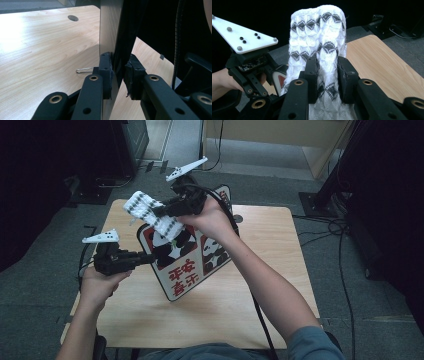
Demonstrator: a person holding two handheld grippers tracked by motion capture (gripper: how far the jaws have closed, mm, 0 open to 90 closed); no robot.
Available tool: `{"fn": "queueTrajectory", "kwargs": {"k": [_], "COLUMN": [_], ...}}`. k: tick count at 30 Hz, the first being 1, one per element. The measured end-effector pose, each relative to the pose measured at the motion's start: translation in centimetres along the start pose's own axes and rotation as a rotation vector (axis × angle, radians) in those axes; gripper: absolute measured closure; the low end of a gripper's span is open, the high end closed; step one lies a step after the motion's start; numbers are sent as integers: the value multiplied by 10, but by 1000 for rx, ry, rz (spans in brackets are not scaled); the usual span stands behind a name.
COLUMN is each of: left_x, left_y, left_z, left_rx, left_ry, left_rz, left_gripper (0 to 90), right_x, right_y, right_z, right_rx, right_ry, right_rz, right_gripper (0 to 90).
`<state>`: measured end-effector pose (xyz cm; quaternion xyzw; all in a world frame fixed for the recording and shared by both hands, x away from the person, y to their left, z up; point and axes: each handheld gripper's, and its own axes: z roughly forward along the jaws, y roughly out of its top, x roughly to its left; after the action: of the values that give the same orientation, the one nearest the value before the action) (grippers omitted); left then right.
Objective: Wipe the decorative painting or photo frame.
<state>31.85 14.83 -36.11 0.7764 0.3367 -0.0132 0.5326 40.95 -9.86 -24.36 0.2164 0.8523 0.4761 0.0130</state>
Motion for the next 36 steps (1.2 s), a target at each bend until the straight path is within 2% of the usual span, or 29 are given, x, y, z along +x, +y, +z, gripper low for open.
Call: {"fn": "queueTrajectory", "kwargs": {"k": [8,25,36], "left_x": [0,0,0], "left_y": [0,0,0], "left_z": [-1,-2,-3], "left_rx": [2,1,0], "left_ry": [7,6,5], "left_rz": [9,7,8], "left_gripper": [777,778,778], "right_x": [-6,-21,-29], "right_y": [-2,-8,-11], "right_z": [-3,-18,-24], "right_rx": [-11,-26,-31], "right_ry": [3,-55,-65], "right_rz": [7,22,25], "right_gripper": [731,730,729]}}
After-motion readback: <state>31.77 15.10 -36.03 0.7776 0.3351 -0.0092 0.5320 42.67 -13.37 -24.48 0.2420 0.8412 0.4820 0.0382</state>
